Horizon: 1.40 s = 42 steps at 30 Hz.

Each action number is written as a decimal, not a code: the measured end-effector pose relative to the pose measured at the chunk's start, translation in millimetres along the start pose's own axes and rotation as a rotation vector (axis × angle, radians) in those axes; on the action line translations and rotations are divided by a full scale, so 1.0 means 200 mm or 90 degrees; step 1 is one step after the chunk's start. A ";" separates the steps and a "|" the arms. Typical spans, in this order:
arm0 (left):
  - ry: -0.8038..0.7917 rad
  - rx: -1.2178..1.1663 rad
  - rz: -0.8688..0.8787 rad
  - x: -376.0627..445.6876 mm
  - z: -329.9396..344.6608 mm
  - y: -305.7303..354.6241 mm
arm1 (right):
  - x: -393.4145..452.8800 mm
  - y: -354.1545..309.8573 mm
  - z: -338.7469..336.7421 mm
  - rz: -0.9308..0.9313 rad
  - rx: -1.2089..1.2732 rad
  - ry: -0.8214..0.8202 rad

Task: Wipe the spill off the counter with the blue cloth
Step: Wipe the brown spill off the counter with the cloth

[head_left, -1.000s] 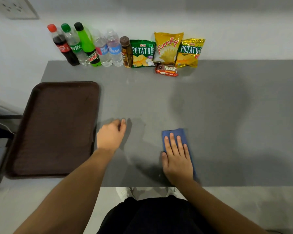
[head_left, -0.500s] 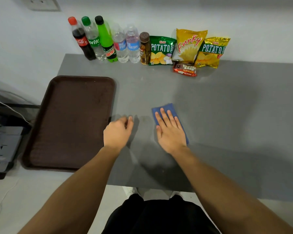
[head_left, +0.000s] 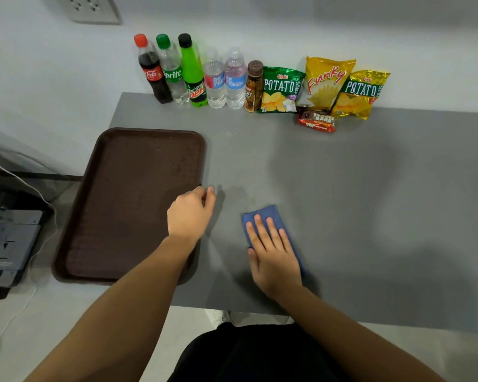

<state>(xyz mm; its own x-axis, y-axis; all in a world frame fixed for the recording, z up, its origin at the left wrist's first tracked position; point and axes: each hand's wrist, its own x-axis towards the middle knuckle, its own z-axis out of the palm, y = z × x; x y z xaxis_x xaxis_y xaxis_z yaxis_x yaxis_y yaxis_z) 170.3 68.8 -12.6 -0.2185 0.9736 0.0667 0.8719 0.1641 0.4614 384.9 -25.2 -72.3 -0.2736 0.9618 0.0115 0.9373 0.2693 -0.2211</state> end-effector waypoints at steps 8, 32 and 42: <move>-0.008 0.008 -0.003 0.00 -0.01 -0.09 | 0.41 -0.14 0.03 -0.056 0.028 -0.076; -0.040 0.000 0.067 0.08 -0.12 -0.30 | -0.07 -0.47 0.10 0.105 -0.007 0.007; -0.048 -0.008 0.092 0.03 -0.20 -0.37 | 0.29 -0.40 0.08 0.142 0.036 -0.037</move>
<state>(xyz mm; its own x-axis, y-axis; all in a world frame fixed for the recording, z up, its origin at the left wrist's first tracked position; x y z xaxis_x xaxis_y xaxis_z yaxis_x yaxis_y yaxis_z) 86.5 56.6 -11.1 -0.0574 0.9961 0.0664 0.8860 0.0201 0.4633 290.3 9.0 -69.0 -0.0747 0.9922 -0.1000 0.9630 0.0457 -0.2654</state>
